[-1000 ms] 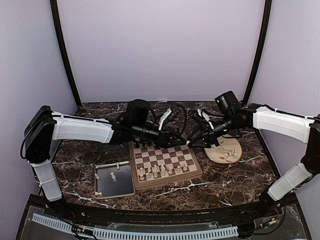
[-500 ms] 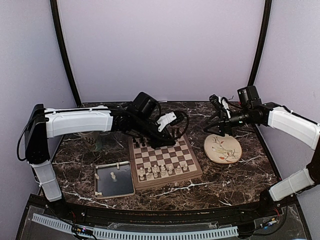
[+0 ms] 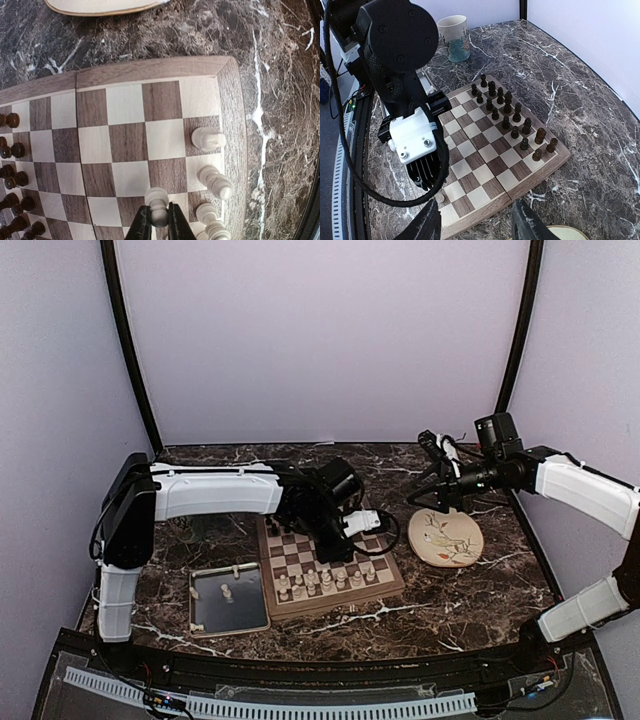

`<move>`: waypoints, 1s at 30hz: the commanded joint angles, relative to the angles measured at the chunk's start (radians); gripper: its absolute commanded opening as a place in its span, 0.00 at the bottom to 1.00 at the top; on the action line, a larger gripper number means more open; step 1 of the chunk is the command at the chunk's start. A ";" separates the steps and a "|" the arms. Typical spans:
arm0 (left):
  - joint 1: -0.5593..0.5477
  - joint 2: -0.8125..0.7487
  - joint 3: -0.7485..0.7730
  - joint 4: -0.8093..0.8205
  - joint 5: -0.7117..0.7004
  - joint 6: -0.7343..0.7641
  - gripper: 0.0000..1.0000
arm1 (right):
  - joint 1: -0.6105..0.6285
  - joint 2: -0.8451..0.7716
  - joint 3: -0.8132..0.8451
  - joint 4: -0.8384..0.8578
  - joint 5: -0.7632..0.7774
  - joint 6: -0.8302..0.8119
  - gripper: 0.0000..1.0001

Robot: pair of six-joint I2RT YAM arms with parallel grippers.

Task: Set up the chess pieces on the board
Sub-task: Place the pawn on e2.

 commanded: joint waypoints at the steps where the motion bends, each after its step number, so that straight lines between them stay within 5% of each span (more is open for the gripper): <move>1: -0.006 -0.003 0.043 -0.086 -0.034 0.031 0.11 | -0.006 0.003 -0.015 0.028 0.000 -0.004 0.48; 30: -0.007 0.068 0.087 -0.199 0.008 0.049 0.11 | -0.009 0.020 -0.020 0.019 -0.009 -0.021 0.48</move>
